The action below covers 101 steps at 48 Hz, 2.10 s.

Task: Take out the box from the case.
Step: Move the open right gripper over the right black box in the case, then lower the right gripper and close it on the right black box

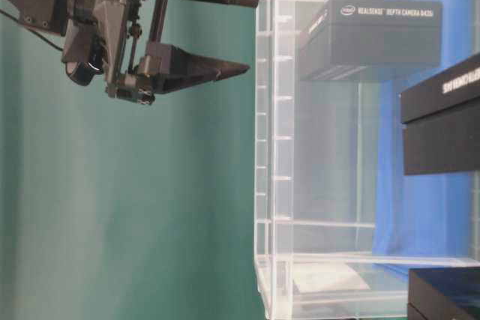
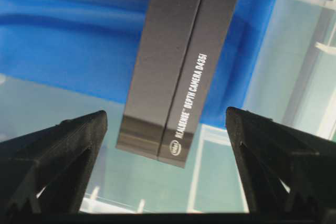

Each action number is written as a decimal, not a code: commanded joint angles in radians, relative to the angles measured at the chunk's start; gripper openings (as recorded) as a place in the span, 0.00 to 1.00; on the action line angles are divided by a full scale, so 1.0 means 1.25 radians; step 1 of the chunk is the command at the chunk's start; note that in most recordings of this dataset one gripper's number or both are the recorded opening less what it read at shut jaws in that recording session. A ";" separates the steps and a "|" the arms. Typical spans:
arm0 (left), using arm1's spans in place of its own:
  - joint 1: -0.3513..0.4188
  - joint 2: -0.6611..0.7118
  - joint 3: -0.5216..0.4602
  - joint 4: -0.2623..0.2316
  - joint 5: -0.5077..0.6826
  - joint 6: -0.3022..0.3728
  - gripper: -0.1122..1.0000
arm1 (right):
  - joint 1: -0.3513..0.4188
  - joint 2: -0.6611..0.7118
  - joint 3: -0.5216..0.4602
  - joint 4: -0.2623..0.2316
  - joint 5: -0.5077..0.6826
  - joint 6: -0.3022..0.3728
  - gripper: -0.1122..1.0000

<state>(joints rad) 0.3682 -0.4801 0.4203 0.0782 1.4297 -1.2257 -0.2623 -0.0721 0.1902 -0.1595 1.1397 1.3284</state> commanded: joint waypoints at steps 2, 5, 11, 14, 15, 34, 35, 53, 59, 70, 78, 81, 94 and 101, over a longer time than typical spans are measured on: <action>0.004 -0.006 -0.007 0.000 -0.002 0.002 0.97 | 0.004 -0.001 -0.025 0.000 -0.005 0.009 0.93; 0.004 -0.006 -0.007 0.000 -0.002 0.005 0.97 | 0.004 0.002 -0.027 -0.001 -0.005 0.015 0.93; 0.002 -0.006 -0.007 0.001 -0.002 0.016 0.97 | 0.004 0.009 -0.029 -0.001 -0.006 0.018 0.93; 0.004 -0.006 -0.007 0.000 -0.002 0.020 0.97 | 0.004 0.011 -0.029 -0.001 -0.006 0.022 0.93; 0.002 -0.006 -0.007 0.000 -0.002 0.021 0.97 | 0.002 0.011 -0.029 -0.001 -0.006 0.023 0.93; 0.004 -0.006 -0.007 0.002 -0.002 0.032 0.97 | 0.002 0.017 -0.033 -0.010 -0.006 0.028 0.93; 0.004 -0.007 -0.007 0.002 -0.002 0.032 0.97 | 0.002 0.017 -0.033 -0.012 -0.006 0.028 0.93; 0.004 -0.007 -0.006 0.004 -0.002 0.033 0.97 | -0.010 0.017 -0.033 -0.016 -0.011 0.027 0.93; 0.004 -0.007 -0.006 0.005 -0.002 0.033 0.97 | -0.013 0.020 -0.033 -0.017 -0.018 0.027 0.93; 0.004 -0.007 -0.006 0.006 -0.002 0.033 0.97 | -0.015 0.022 -0.032 -0.017 -0.018 0.027 0.93; 0.004 -0.007 -0.007 0.006 -0.002 0.034 0.97 | -0.015 0.023 -0.032 -0.017 -0.018 0.027 0.93; 0.004 -0.007 -0.006 0.006 -0.002 0.034 0.97 | -0.016 0.023 -0.032 -0.016 -0.018 0.027 0.93; 0.004 -0.007 -0.006 0.006 -0.002 0.034 0.97 | -0.015 0.023 -0.033 -0.017 -0.018 0.027 0.93; 0.004 -0.007 -0.006 0.006 -0.002 0.034 0.97 | -0.015 0.023 -0.033 -0.017 -0.018 0.027 0.93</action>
<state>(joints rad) 0.3682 -0.4817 0.4218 0.0828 1.4297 -1.1842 -0.2807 -0.0337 0.1733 -0.1779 1.1213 1.3622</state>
